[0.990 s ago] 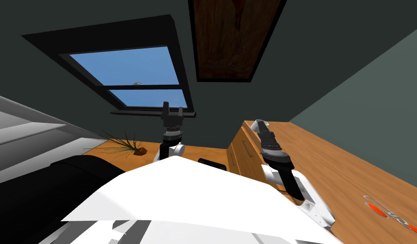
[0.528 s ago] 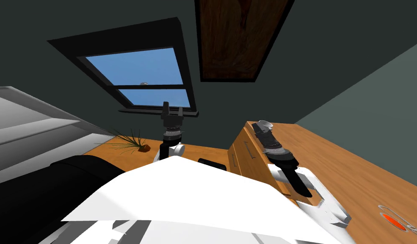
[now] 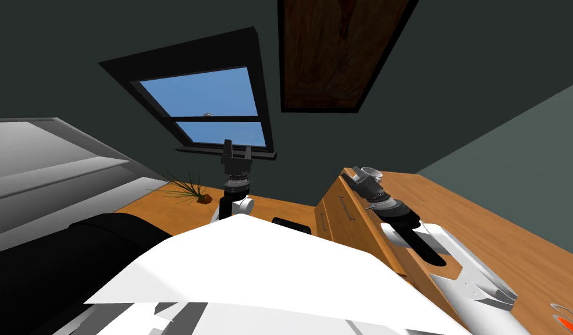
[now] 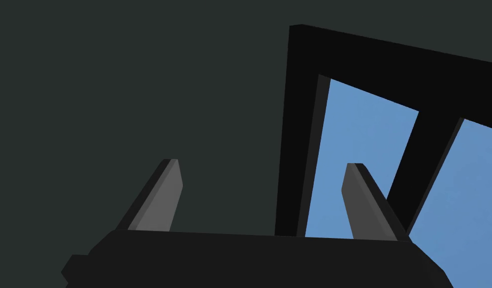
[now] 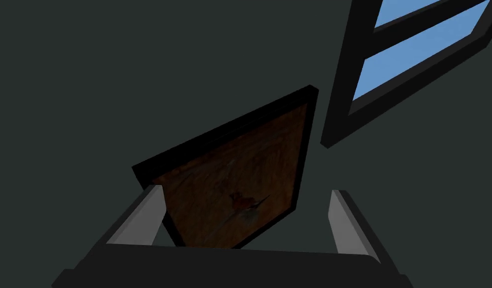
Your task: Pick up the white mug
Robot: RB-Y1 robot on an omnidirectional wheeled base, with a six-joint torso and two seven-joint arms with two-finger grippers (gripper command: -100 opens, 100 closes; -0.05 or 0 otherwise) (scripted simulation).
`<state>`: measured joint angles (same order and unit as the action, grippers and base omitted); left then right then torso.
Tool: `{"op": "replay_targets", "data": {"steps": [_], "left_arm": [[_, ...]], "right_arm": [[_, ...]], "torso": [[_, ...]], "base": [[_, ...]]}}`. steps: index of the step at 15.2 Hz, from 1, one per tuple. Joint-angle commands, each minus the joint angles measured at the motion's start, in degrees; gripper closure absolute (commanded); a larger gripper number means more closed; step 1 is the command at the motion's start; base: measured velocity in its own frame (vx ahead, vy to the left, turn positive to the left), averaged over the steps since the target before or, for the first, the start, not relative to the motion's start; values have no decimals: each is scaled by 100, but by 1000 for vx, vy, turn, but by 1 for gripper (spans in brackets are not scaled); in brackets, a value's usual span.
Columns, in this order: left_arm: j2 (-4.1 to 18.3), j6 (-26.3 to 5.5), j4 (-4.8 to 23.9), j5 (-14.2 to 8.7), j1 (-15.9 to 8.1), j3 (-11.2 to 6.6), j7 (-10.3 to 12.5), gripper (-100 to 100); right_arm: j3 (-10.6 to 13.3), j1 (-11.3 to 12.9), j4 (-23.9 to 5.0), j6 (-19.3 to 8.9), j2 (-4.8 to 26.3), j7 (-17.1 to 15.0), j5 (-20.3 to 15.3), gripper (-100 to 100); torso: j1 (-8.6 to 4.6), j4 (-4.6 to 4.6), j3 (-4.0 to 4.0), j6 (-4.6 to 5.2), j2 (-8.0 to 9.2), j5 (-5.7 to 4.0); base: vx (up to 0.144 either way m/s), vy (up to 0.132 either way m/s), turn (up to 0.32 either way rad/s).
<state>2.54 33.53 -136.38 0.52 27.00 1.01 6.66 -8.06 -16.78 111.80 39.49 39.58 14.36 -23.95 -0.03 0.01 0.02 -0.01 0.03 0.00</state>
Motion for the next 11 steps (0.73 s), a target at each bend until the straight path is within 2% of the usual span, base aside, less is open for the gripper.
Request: {"op": "replay_targets", "data": {"steps": [1, 3, 4, 6, 7, 9, 10, 11], "left_arm": [[0, 0, 0, 0, 0, 0, 0, 0], [0, 0, 0, 0, 0, 0, 0, 0], [0, 0, 0, 0, 0, 0, 0, 0], [0, 0, 0, 0, 0, 0, 0, 0], [0, 0, 0, 0, 0, 0, 0, 0], [0, 0, 0, 0, 0, 0, 0, 0], [0, 0, 0, 0, 0, 0, 0, 0], [0, 0, 0, 0, 0, 0, 0, 0]], "right_arm": [[-88, 134, -244, 171, 286, 147, -286, -100], [-88, 134, -244, 171, 476, 147, -370, -100], [-168, 255, -470, 329, 640, 277, -596, -100], [-168, 255, -470, 329, 837, 277, -687, -100], [-249, 377, -703, 493, 998, 409, -912, -100], [-249, 377, -703, 493, 1194, 409, -1011, -100], [-331, 498, -942, 663, 1358, 544, -1231, -100], [-331, 498, -942, 663, 1498, 544, -1339, -100]], "torso": [[0, 0, 0, 0, 0, 0], [0, 0, 0, -2, 0, 0], [0, 0, 0, 0, 0, 0], [0, 0, -1, -2, -2, 0], [0, 0, -1, 0, -2, 0], [0, 0, -1, -2, -2, 0], [-1, 0, -1, 1, -2, 0], [-1, 0, -1, -3, -2, 1]], "base": [[-13, 2, 138], [-12, 0, 99], [-11, 0, 111], [-9, -1, 101], [-9, 0, 136], [-9, -3, 103], [-10, -2, 129], [-11, -4, 155]]}}
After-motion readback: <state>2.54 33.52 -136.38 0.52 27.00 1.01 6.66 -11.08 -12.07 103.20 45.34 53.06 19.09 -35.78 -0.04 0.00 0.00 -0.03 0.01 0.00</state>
